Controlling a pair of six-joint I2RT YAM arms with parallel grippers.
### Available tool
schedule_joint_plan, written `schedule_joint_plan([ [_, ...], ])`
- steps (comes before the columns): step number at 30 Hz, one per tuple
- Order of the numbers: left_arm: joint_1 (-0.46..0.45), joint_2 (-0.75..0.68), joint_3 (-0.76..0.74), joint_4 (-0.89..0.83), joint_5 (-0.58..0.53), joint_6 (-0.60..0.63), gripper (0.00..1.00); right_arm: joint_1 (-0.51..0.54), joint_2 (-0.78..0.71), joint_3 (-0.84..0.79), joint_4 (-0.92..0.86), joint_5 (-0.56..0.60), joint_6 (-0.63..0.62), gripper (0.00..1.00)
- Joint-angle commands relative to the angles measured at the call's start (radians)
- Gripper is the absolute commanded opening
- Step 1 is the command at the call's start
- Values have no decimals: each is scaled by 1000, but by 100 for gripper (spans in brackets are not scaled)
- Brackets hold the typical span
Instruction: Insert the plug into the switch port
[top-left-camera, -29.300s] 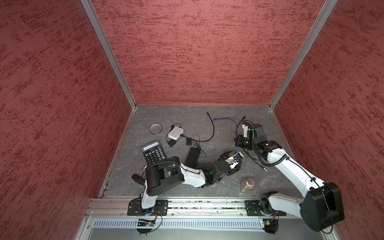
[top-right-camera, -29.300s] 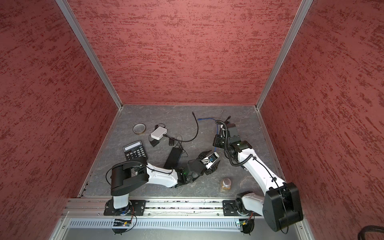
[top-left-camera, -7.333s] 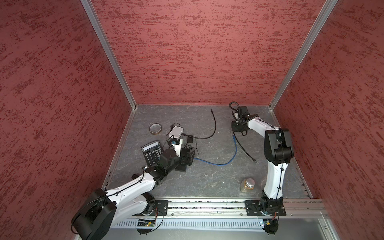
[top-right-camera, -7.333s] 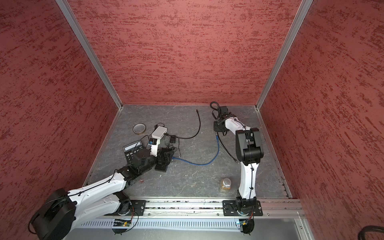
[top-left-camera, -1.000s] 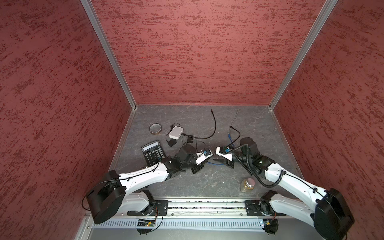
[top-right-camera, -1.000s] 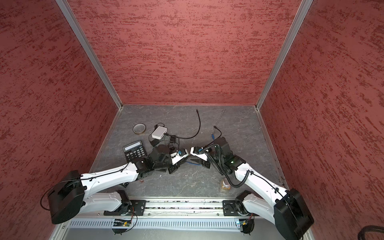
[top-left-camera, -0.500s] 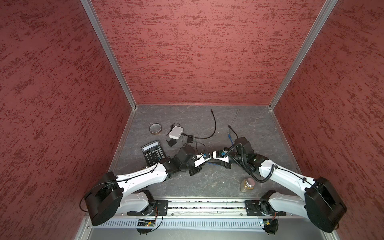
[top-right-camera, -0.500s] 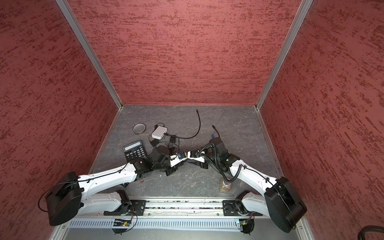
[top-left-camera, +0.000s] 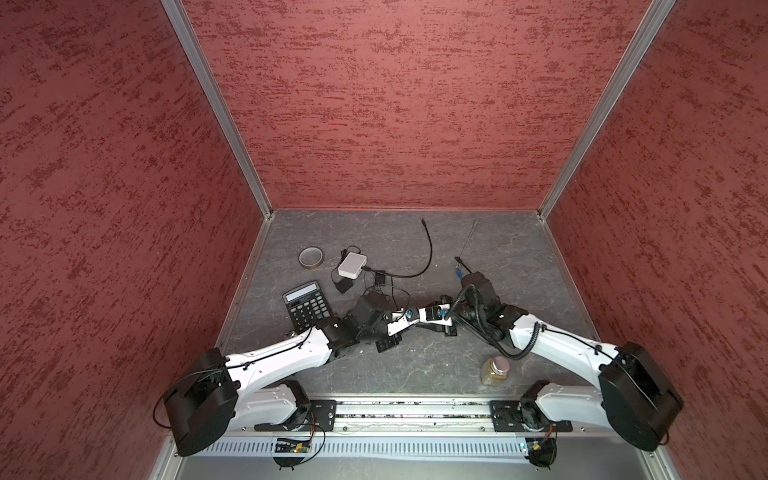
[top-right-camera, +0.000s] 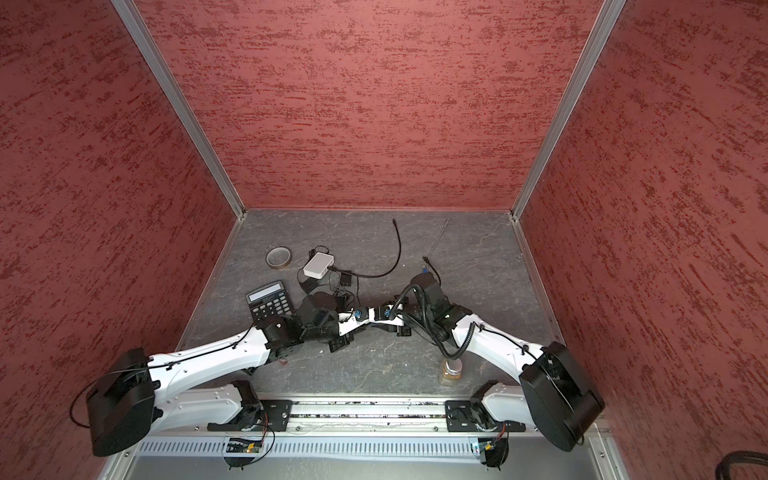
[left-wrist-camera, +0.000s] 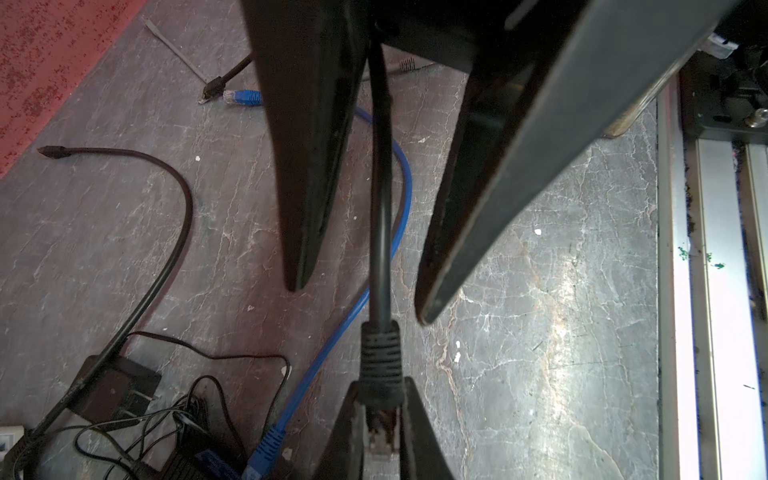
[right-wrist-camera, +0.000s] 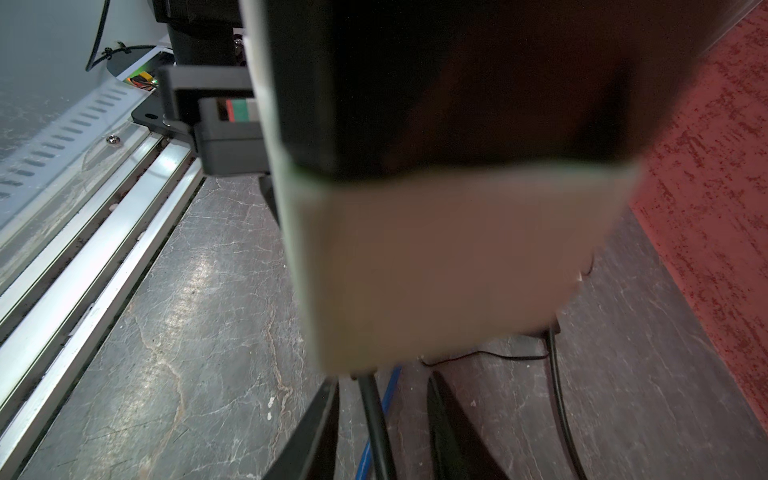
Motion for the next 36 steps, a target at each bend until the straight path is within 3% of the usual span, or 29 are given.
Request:
schedule_joint_plan([
  [1, -13, -13, 31, 54, 2, 29, 9, 32, 27, 29, -3, -40, -59, 34],
  [11, -13, -25, 15, 102, -12, 75, 8, 40, 58, 26, -8, -17, -78, 27],
  [27, 23, -128, -87, 209, 32, 60, 8, 22, 19, -24, 76, -43, -37, 27],
  [36, 26, -125, -87, 208, 55, 63, 8, 20, 29, -5, 107, -139, -36, 28],
])
